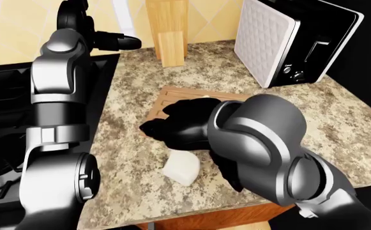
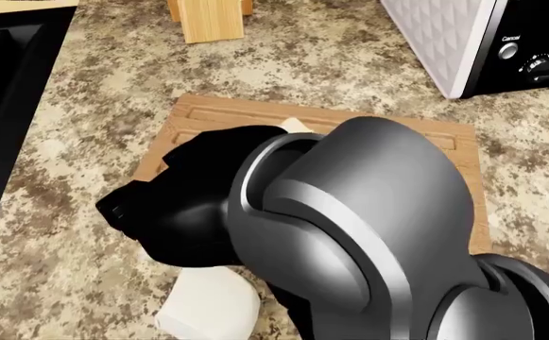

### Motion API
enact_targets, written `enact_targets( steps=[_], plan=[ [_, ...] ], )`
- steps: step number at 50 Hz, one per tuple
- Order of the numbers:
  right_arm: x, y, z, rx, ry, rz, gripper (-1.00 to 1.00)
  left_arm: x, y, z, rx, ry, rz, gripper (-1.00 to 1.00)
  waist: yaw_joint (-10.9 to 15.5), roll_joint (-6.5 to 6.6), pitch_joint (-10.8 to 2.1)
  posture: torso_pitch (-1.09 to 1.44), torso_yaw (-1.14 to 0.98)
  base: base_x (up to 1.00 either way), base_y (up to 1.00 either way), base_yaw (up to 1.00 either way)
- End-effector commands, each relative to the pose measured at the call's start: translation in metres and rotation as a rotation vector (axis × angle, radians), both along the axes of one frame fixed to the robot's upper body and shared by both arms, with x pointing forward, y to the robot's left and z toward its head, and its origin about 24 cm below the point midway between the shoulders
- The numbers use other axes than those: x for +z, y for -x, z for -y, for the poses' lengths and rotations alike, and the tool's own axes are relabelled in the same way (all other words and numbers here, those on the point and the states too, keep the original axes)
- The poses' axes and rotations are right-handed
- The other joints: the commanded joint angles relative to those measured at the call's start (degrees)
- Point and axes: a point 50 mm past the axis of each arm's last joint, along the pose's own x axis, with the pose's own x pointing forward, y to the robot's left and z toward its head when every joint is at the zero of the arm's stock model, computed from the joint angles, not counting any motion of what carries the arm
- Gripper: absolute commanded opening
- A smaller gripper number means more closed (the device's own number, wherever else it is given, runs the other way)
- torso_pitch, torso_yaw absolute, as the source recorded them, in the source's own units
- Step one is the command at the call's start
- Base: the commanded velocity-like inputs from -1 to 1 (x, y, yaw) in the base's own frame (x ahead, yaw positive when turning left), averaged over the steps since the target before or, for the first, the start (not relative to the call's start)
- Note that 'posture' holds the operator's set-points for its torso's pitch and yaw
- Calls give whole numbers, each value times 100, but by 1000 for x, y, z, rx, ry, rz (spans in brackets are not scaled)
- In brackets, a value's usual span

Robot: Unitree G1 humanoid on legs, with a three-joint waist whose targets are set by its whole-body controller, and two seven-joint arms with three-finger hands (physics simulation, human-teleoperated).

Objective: Pick up the wedge of cheese and place it on the slice of bread to prepare a simple cheese on bread dish.

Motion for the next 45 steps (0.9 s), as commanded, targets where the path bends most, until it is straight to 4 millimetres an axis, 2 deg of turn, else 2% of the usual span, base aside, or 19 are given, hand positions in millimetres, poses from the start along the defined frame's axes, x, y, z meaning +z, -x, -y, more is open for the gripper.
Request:
enact_targets(
  steps=[1, 27, 45],
  plan=[
    [13, 3, -1, 4, -22, 59, 100, 29, 8, 1, -2, -13, 113, 100, -5, 26, -180, 0, 0, 0, 0, 0],
    [-3, 18, -29, 88, 12, 69, 100, 33, 10, 2, -6, -14, 120, 100, -73, 103, -184, 0, 0, 0, 0, 0],
    [-16, 19, -32, 92, 28, 49, 100, 31, 10, 1, -5, -10, 120, 100, -100, 109, -207, 0, 0, 0, 0, 0]
  ],
)
